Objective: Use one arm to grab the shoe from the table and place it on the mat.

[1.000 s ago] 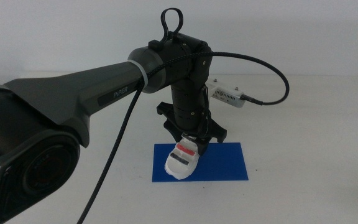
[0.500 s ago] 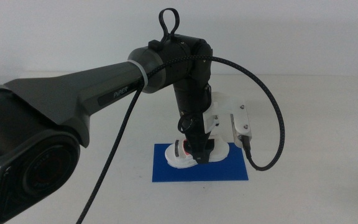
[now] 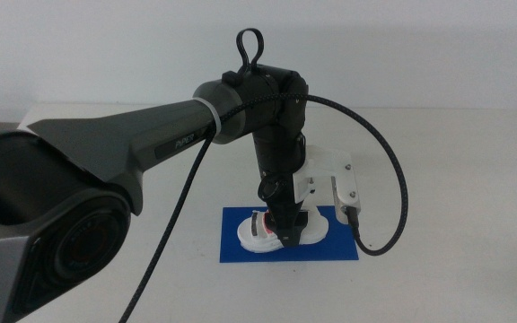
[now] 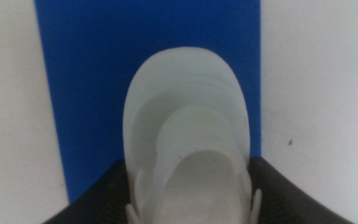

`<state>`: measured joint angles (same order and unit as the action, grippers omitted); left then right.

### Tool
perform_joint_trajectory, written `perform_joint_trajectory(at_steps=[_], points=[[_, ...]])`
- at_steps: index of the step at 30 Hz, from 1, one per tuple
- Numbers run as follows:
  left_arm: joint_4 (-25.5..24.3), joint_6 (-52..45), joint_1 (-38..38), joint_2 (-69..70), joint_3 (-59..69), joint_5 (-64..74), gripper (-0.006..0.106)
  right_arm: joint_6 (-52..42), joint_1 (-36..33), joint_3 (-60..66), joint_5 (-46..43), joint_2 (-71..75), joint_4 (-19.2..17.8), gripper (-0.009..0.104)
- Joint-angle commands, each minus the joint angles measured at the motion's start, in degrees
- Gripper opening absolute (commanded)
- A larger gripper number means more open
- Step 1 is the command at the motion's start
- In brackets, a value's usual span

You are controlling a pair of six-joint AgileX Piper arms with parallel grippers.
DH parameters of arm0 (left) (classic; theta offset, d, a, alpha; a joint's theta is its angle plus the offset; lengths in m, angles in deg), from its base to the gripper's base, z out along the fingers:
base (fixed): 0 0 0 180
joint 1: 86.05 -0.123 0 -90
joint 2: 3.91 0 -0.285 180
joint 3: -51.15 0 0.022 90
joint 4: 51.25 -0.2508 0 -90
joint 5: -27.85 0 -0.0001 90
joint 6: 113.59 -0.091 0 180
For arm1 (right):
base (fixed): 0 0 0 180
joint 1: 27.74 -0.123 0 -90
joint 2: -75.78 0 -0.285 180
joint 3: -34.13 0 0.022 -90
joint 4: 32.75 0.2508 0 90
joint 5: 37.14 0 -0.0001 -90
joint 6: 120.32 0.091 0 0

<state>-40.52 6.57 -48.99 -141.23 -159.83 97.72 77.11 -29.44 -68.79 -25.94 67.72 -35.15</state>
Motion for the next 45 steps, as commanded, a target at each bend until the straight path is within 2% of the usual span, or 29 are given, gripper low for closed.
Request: perform_joint_trajectory(at_steps=[1, 3, 4, 9, 14, 19, 24, 26, 29, 31, 36, 41, 45], points=[[-0.3, -0.2, 0.2, 0.3, -0.4, 0.1, 0.016, -0.2, 0.0, 0.1, -0.5, 0.3, -0.3, 0.079], [-0.3, -0.2, 0.2, 0.3, -0.4, 0.1, 0.029, -0.2, 0.0, 0.1, -0.5, 0.3, -0.3, 0.079], [-1.4, -0.2, 0.2, 0.3, -0.4, 0.1, 0.045, -0.2, 0.0, 0.1, -0.5, 0.3, -0.3, 0.079], [-1.7, -0.2, 0.2, 0.3, -0.4, 0.1, 0.094, -0.2, 0.0, 0.1, -0.5, 0.3, -0.3, 0.079], [-1.7, 1.9, 0.2, 0.8, -0.5, 0.1, 0.094, -0.2, 0.0, 0.1, -0.5, 0.3, -0.3, 0.079], [-2.7, 8.1, 0.1, 4.2, -0.6, 0.1, 0.094, -0.2, 0.0, 0.1, -0.5, 0.3, -0.3, 0.079], [-2.8, 12.1, 0.1, 14.8, -0.6, 0.1, 0.094, -0.2, 0.0, 0.1, -0.5, 0.3, -0.3, 0.079], [-4.1, 16.3, 0.1, 19.4, -0.6, 0.1, 0.094, -0.2, 0.0, 0.1, -0.5, 0.3, -0.3, 0.079], [-7.9, 29.0, 0.1, 26.2, -0.6, 0.1, 0.094, -0.2, 0.0, 0.1, -0.5, 0.3, -0.3, 0.079], [-8.3, 33.2, -0.8, 30.3, 0.0, 0.1, 0.094, -0.2, 0.0, 0.1, -0.5, 0.3, -0.3, 0.079], [-3.5, 42.6, -6.8, 43.1, 10.2, 0.1, 0.094, -0.2, 0.0, 0.1, -0.5, 0.3, -0.3, 0.079], [-6.0, 49.4, -12.1, 56.6, 24.3, -9.8, 0.094, -0.2, 0.0, 0.1, -0.5, 0.3, -0.3, 0.079], [-7.6, 57.6, -13.9, 67.7, 32.4, -12.3, 0.094, -0.2, 0.0, 0.1, -0.5, 0.3, -0.3, 0.079]])
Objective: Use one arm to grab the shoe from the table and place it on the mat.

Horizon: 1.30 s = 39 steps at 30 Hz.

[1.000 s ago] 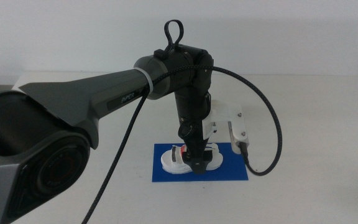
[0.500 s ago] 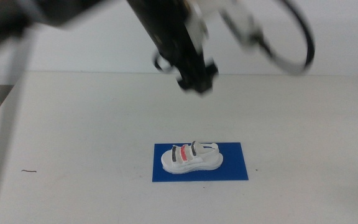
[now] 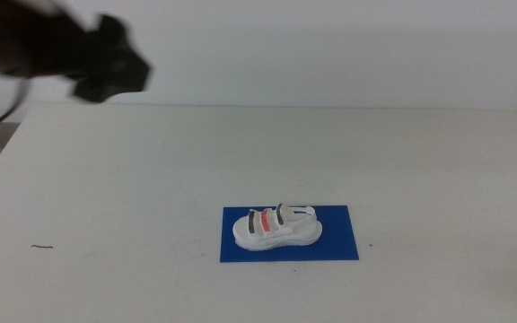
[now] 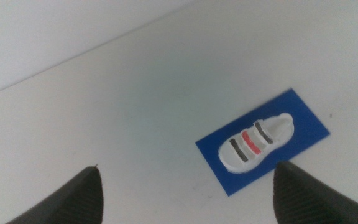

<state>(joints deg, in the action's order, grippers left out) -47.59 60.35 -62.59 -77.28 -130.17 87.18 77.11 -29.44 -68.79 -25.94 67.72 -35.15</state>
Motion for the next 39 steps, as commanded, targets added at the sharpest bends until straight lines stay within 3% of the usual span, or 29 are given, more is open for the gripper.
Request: perform_joint_trajectory(at_steps=[1, 8, 11, 15, 25, 30, 39], points=[[-1.9, 5.2, -0.3, 5.9, 4.4, -2.4, 0.094, -0.2, 0.0, 0.1, -0.5, 0.3, -0.3, 0.079], [-15.0, 18.8, -0.6, 21.4, 21.4, -14.5, 0.094, -0.2, 0.0, 0.1, -0.5, 0.3, -0.3, 0.079], [-19.0, 22.3, -0.6, 26.4, 31.2, -28.0, 0.094, -0.2, 0.0, 0.1, -0.5, 0.3, -0.3, 0.079], [-10.3, 22.5, -3.0, 33.9, 46.4, -42.8, 0.094, -0.2, 0.0, 0.1, -0.5, 0.3, -0.3, 0.079], [-7.7, 22.6, -16.4, 57.5, 75.0, -58.2, 0.094, -0.2, 0.0, 0.1, -0.5, 0.3, -0.3, 0.079], [-7.7, 22.7, -20.0, 65.6, 78.5, -57.7, 0.094, -0.2, 0.0, 0.1, -0.5, 0.3, -0.3, 0.079], [-7.7, 18.9, -22.3, 65.6, 78.5, -54.1, 0.094, -0.2, 0.0, 0.1, -0.5, 0.3, -0.3, 0.079]])
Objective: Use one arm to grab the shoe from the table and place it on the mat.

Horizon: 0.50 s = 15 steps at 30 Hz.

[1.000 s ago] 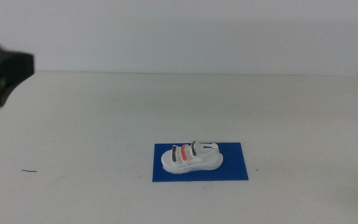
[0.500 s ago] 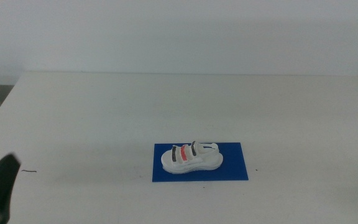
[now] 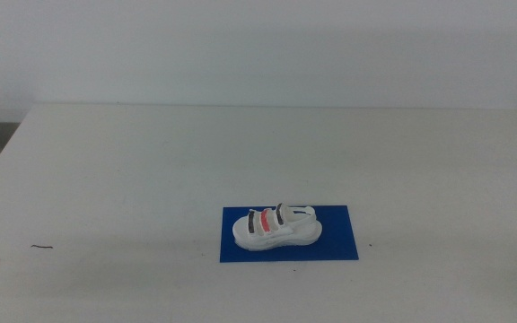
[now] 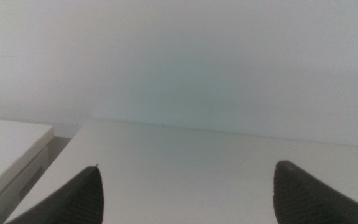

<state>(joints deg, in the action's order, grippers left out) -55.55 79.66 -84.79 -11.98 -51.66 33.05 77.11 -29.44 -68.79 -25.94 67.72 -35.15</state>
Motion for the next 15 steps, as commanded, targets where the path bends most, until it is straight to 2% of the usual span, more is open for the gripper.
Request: perform_joint_trajectory(at_steps=[1, 15], points=[[0.3, -0.4, -0.1, 0.3, 0.0, 0.0, 0.094, -0.2, 0.0, 0.1, -0.5, 0.3, -0.3, 0.079], [0.1, -0.4, -0.1, 0.3, 0.0, -3.1, 0.094, -0.2, 0.0, 0.1, -0.5, 0.3, -0.3, 0.079]])
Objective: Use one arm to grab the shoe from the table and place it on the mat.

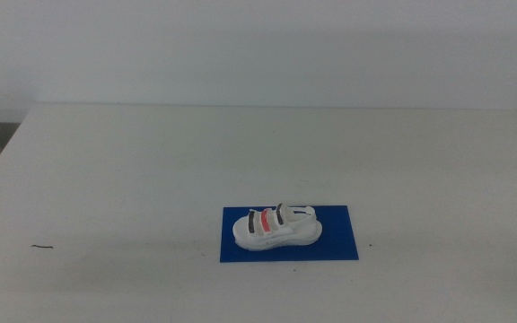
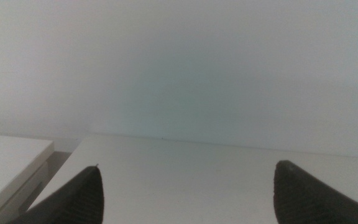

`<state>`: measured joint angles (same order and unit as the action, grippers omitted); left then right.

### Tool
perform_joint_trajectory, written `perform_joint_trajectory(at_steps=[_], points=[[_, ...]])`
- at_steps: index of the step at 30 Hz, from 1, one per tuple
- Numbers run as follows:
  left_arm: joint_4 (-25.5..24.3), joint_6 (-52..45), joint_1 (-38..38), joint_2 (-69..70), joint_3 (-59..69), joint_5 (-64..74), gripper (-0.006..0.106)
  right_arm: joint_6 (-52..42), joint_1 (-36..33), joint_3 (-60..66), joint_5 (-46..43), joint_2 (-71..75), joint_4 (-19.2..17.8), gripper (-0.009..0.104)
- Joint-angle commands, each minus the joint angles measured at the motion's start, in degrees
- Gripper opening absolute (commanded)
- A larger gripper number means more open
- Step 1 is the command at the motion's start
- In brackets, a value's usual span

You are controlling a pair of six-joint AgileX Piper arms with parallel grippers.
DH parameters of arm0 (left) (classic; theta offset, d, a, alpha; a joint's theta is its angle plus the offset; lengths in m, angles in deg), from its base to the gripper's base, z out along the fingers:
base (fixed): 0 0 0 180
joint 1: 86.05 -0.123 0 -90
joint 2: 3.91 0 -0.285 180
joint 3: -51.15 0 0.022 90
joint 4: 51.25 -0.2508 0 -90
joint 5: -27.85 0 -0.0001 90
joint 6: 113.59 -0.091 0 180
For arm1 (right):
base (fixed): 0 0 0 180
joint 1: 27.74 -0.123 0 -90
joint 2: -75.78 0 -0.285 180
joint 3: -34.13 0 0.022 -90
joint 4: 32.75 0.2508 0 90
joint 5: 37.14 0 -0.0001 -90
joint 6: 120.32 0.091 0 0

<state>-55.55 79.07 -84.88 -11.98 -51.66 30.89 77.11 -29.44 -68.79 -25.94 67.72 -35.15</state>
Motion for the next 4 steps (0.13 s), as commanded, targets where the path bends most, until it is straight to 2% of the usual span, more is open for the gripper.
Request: perform_joint_trajectory(at_steps=[1, 4], points=[[0.1, 0.2, 0.0, 0.3, 0.0, -0.9, 0.094, -0.2, 0.0, 0.1, -0.5, 0.3, -0.3, 0.079], [0.1, 0.2, 0.0, 0.3, 0.0, -0.9, 0.094, -0.2, 0.0, 0.1, -0.5, 0.3, -0.3, 0.079]])
